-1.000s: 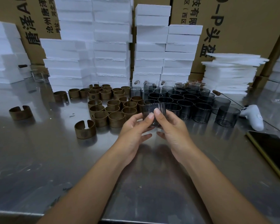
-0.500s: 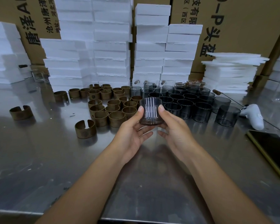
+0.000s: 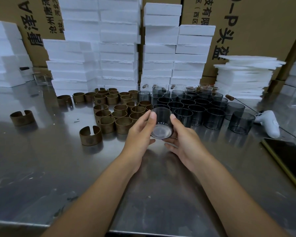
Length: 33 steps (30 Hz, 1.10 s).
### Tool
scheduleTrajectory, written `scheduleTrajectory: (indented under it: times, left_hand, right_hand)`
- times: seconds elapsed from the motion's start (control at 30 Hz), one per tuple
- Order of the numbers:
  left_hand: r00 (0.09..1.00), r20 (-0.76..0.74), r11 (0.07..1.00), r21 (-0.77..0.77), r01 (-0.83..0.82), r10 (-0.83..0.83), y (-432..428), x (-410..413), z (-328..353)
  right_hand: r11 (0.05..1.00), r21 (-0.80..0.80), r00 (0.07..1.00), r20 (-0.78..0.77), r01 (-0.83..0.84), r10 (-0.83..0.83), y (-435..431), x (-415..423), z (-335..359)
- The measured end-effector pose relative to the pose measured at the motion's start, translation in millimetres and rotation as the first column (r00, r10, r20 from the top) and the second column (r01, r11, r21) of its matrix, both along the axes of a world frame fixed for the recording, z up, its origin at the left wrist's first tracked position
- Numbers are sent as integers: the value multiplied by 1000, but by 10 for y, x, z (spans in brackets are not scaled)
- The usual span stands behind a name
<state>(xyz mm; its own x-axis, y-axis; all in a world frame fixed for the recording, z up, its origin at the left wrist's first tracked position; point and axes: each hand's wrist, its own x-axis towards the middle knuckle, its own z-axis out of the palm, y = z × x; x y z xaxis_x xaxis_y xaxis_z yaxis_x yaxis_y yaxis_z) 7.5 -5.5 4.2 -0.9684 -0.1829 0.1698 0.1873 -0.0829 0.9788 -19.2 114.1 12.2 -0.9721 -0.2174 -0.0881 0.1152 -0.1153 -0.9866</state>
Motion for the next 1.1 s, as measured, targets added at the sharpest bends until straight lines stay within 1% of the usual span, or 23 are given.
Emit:
scheduleTrajectory:
  times: [0.1, 0.2, 0.27, 0.5, 0.6, 0.73, 0.8, 0.93, 1.0, 1.03, 1.07, 1.1]
  left_hand:
    - [1000, -21, 994, -105, 16, -18, 16, 24, -17]
    - [1000, -29, 995, -100, -8, 5, 9, 8, -38]
    - [999, -22, 997, -76, -28, 26, 8, 12, -28]
    - [995, 22, 995, 5, -99, 99, -1, 14, -10]
    - [993, 35, 993, 10, -114, 113, 5, 5, -18]
    - [994, -7, 993, -41, -107, 107, 23, 7, -5]
    - [994, -21, 987, -119, -107, 105, 33, 2, -5]
    - [997, -17, 934, -349, -73, 72, 67, -1, -72]
    - [989, -67, 887, -437, -149, 133, 46, -24, -102]
    - [976, -97, 838, -501, -217, 194, 19, -43, -105]
    - [958, -128, 762, -584, -281, 255, -15, -64, -114]
    - [943, -141, 665, -678, -314, 302, -47, -76, -129]
  right_hand:
    - [998, -48, 998, 60, 29, -26, 6, 7, 13]
    - [998, -46, 996, 80, 45, -41, -5, 13, 21]
    - [999, -14, 998, 46, 31, -30, -15, 8, 19]
    - [994, 104, 985, -163, -42, 59, -44, 45, -3]
    - [994, 108, 983, -174, -30, 49, -42, 47, -15]
    - [996, 78, 984, -178, 35, -21, -32, 29, -30]
    - [997, 37, 984, -169, 67, -60, -21, 14, -41]
    - [993, -35, 989, -83, 117, -119, -1, -22, -28]
    - [988, -61, 988, -44, 143, -146, -1, -30, -20]
    - [985, -76, 987, -29, 154, -157, -7, -32, -15]
    - [983, -88, 986, -18, 164, -166, -12, -33, -10]
    - [980, -96, 985, -10, 172, -174, -19, -32, -2]
